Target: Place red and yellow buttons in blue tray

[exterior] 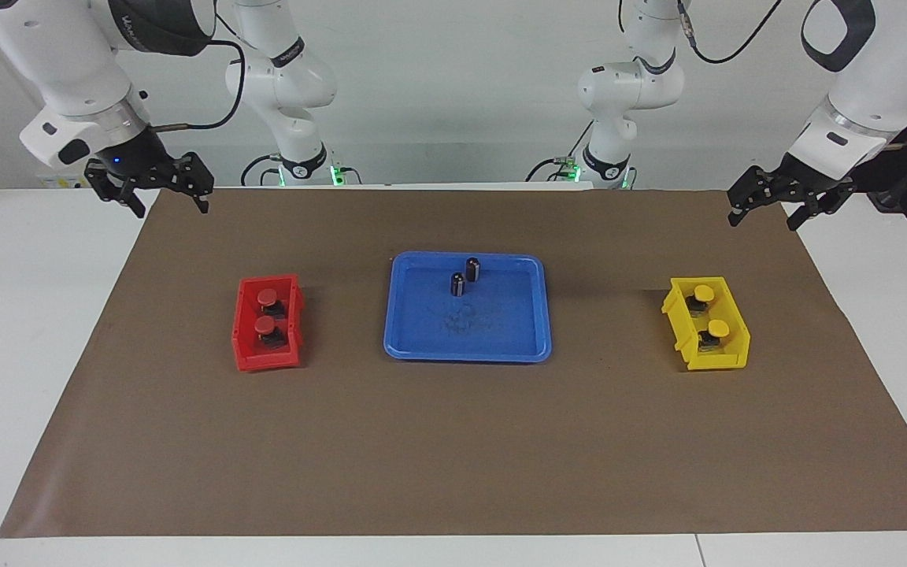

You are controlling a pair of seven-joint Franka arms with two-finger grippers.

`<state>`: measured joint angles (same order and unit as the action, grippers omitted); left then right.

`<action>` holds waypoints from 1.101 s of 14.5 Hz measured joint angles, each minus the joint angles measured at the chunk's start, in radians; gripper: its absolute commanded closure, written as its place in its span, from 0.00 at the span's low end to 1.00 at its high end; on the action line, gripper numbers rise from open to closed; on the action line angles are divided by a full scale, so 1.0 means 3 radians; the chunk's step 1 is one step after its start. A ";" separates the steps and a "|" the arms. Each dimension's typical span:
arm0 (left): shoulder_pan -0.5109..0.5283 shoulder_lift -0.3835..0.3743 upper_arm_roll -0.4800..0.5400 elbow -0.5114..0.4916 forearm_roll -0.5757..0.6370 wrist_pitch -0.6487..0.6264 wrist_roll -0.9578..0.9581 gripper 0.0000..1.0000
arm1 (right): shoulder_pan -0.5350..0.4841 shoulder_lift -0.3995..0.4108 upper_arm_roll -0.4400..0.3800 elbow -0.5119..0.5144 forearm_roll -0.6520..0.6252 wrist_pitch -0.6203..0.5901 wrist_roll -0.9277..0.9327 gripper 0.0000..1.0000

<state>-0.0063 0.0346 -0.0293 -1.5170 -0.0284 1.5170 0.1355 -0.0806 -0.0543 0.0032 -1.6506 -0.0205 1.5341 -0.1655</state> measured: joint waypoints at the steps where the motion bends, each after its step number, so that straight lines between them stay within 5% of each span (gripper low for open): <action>1: 0.0000 0.0000 0.0000 0.0000 0.0000 0.0000 0.0000 0.00 | 0.0000 0.0000 0.0000 0.0000 0.0000 0.0000 0.0000 0.00; 11: 0.0000 0.0000 0.0000 0.0000 0.0000 0.0000 0.0000 0.00 | -0.0007 0.0000 -0.0006 0.0000 0.0000 0.0000 0.0000 0.01; 13: 0.0000 0.0000 0.0000 0.0000 0.0000 0.0000 0.0000 0.00 | 0.0001 0.0000 0.0000 0.0000 0.0005 0.0001 0.0000 0.20; 16: 0.0000 0.0000 0.0000 0.0000 0.0000 0.0000 0.0000 0.00 | 0.0042 0.0012 0.0041 -0.0007 0.0014 0.0171 0.0001 0.31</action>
<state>-0.0063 0.0346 -0.0293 -1.5170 -0.0284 1.5170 0.1355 -0.0682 -0.0507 0.0156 -1.6528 -0.0164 1.5854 -0.1653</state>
